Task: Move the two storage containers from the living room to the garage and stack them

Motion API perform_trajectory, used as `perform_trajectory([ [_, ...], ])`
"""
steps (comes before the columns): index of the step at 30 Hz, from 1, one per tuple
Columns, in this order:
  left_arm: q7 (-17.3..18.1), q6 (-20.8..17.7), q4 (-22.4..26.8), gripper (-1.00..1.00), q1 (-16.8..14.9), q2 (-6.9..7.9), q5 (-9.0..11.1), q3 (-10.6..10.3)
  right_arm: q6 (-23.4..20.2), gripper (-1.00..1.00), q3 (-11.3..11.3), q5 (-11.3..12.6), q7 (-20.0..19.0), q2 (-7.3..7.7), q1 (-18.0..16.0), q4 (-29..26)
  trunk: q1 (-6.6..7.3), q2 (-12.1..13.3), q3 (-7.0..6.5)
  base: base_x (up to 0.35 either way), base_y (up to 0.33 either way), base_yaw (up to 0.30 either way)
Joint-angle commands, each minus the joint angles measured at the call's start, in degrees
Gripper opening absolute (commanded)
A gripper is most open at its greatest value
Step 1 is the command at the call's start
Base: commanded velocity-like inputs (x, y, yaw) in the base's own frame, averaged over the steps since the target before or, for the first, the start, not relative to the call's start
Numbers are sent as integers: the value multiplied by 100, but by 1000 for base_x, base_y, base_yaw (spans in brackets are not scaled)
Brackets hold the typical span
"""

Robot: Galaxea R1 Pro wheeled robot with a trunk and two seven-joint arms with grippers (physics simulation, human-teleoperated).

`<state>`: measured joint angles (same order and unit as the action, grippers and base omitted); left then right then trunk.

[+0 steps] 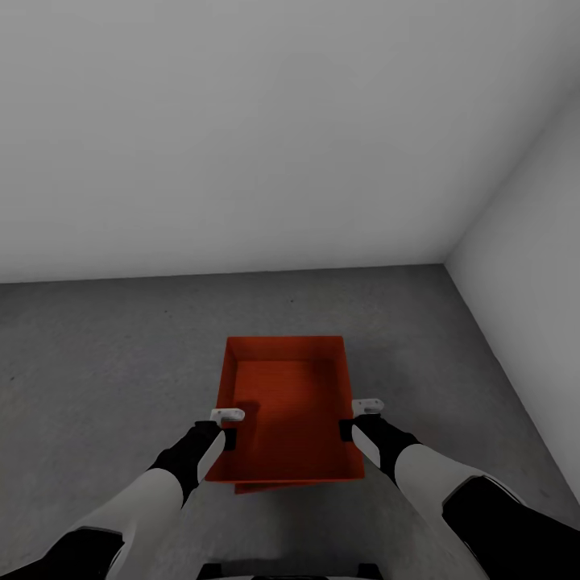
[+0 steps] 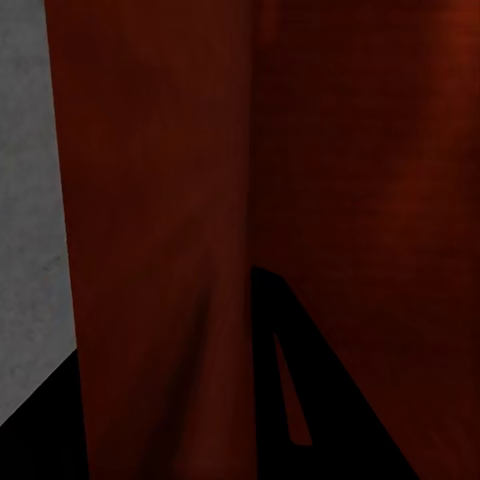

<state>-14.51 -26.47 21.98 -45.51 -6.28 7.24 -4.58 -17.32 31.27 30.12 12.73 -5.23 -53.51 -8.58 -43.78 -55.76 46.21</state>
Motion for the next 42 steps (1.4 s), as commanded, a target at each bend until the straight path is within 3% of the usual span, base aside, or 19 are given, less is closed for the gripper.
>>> perform_trajectory([
  [1,-61,-25,25,-100,-2,21,5,-113,-18,-100,134,293,10,4,-1,-4,-23,-45,23,0,0,0],
  [15,-61,-25,25,-100,-2,21,5,-113,-17,-100,134,293,10,4,-1,-4,-330,-607,274,0,0,0],
  [42,-78,-20,34,-100,-2,23,16,-110,-18,-100,134,293,10,4,-1,-4,-330,-607,274,-3,0,0],
])
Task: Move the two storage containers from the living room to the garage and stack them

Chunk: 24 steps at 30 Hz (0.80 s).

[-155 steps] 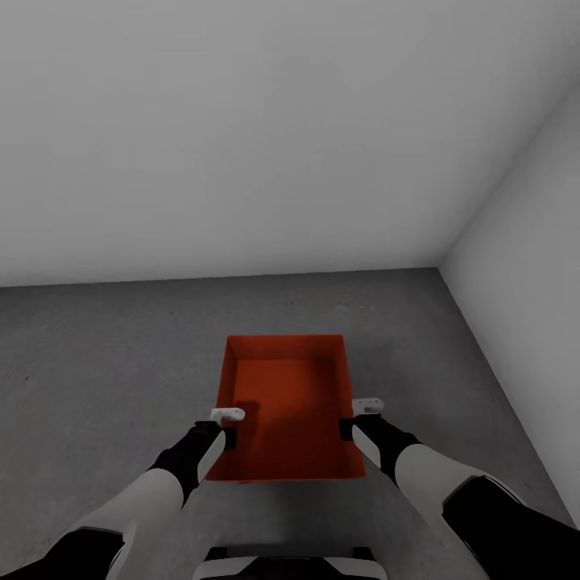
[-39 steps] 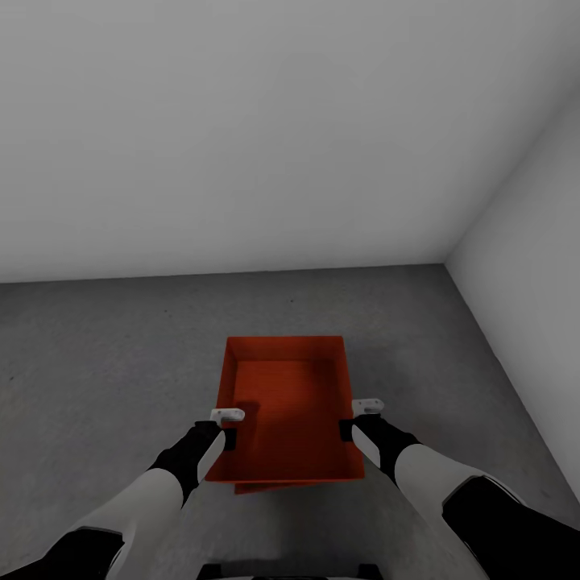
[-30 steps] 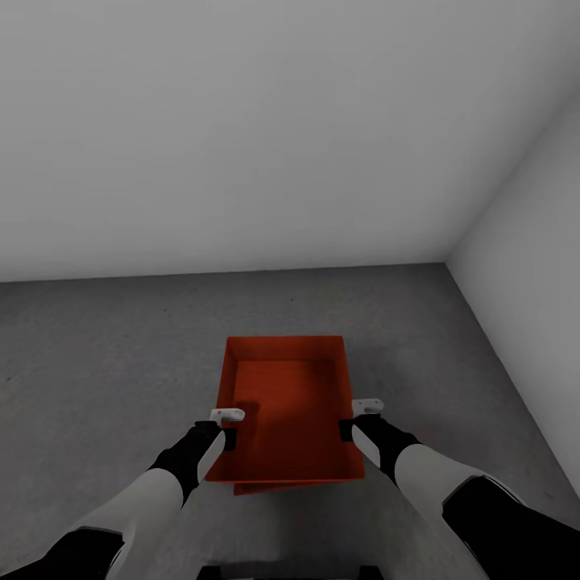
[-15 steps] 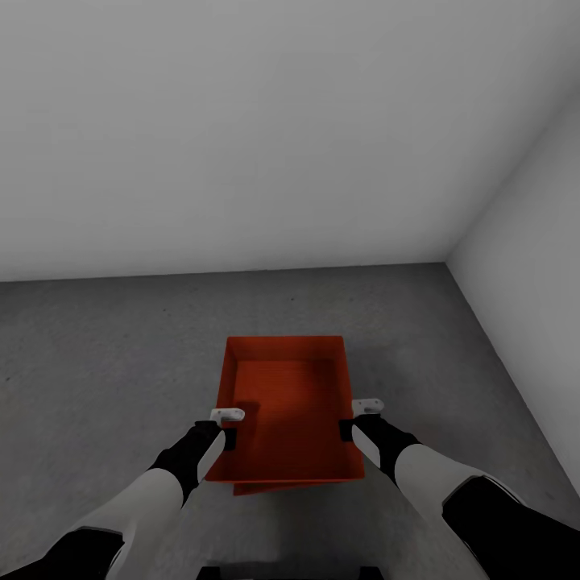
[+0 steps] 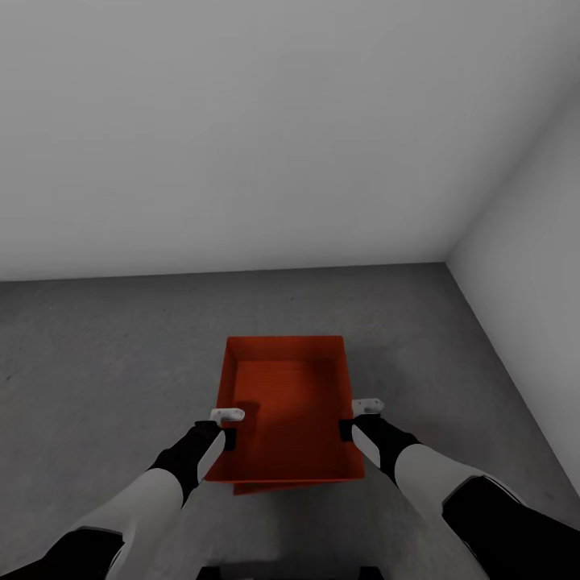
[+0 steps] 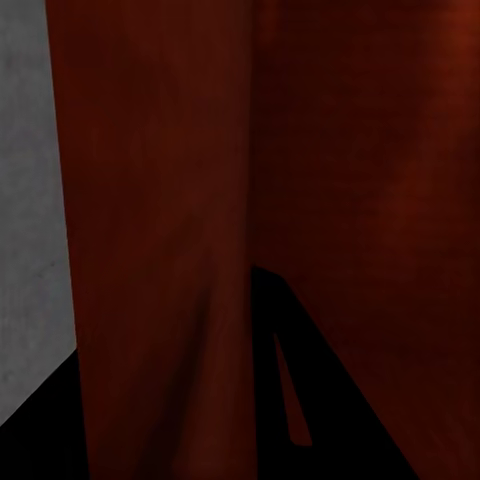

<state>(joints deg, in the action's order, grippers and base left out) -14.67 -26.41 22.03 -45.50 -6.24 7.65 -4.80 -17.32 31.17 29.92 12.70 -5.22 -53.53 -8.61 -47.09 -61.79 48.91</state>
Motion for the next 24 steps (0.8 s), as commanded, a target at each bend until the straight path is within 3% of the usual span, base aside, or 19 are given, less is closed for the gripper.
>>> perform_trajectory([
  [1,-62,-28,29,-100,-3,19,-26,-87,-17,-100,144,313,13,4,0,-1,0,-3,4,-111,0,0],
  [9,-69,-19,29,-100,-2,18,-19,-81,-17,-100,144,313,13,4,0,-1,0,-3,4,-212,0,0],
  [24,-71,-17,29,-100,-3,18,-32,-86,-17,-100,144,313,10,10,0,-1,0,-3,4,-10,0,26],
])
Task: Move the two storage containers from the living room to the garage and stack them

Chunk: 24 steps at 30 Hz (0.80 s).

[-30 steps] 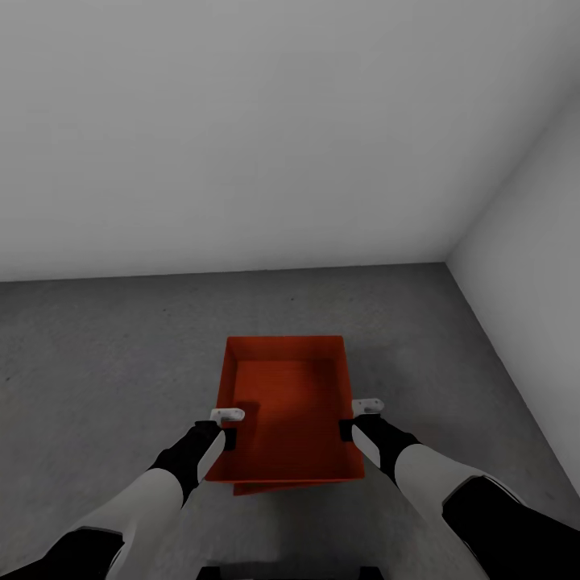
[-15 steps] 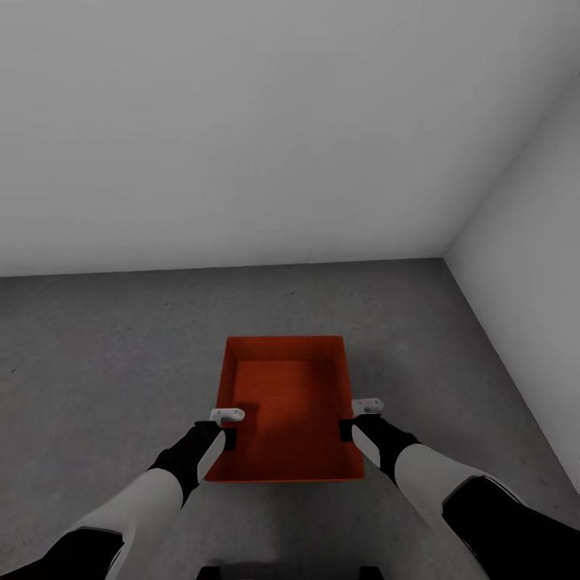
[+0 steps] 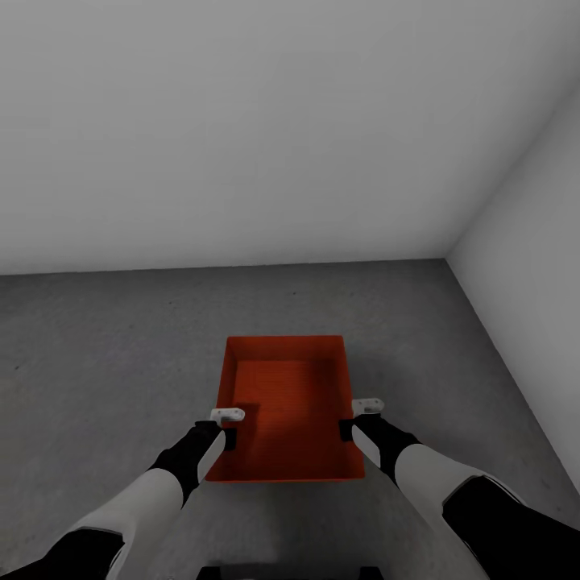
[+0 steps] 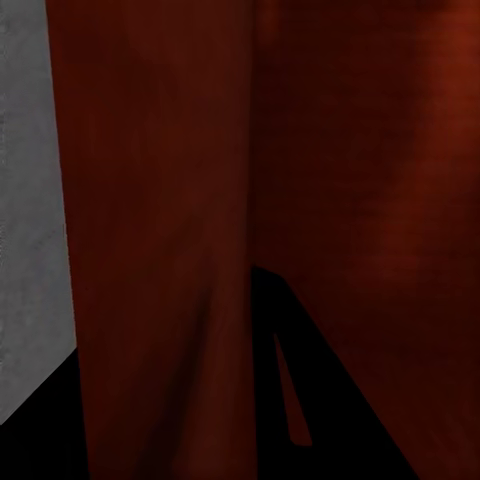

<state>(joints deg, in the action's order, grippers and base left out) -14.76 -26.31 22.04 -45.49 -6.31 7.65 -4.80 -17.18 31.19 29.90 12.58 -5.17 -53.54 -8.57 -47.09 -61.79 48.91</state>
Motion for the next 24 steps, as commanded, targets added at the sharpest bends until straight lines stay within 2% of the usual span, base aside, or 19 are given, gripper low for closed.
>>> perform_trajectory([
  [1,-62,-27,29,-100,-4,24,-34,-86,-31,-100,142,315,23,6,1,-4,0,-3,4,0,0,196],
  [10,-62,-24,29,-100,-3,24,-36,-90,-31,-100,142,315,25,8,1,-4,0,-3,4,0,0,226],
  [17,-62,-30,29,-100,-4,24,-36,-89,-30,-100,142,315,25,8,1,-4,0,-3,4,0,0,38],
  [24,-53,-33,29,-100,-3,24,-36,-91,-31,-100,142,315,25,8,1,-4,0,-3,4,0,-183,1],
])
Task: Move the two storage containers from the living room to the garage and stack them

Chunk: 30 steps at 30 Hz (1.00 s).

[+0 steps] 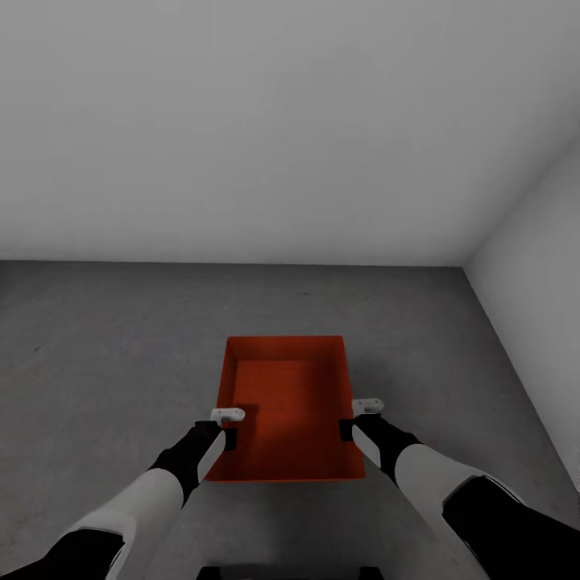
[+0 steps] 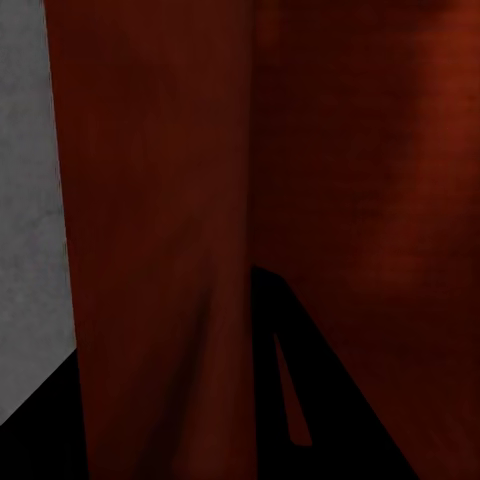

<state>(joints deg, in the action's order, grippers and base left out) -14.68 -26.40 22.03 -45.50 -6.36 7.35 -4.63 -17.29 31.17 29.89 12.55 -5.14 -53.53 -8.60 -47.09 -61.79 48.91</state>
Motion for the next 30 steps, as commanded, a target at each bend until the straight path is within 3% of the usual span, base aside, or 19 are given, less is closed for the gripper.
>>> perform_trajectory([
  [1,-62,-22,30,-100,-2,30,-6,-108,-20,-100,144,316,29,4,0,-2,0,-3,4,0,-83,0],
  [30,-62,27,30,-100,-3,26,-6,-108,-20,-100,144,316,29,4,0,-2,0,-3,4,0,-6,0],
])
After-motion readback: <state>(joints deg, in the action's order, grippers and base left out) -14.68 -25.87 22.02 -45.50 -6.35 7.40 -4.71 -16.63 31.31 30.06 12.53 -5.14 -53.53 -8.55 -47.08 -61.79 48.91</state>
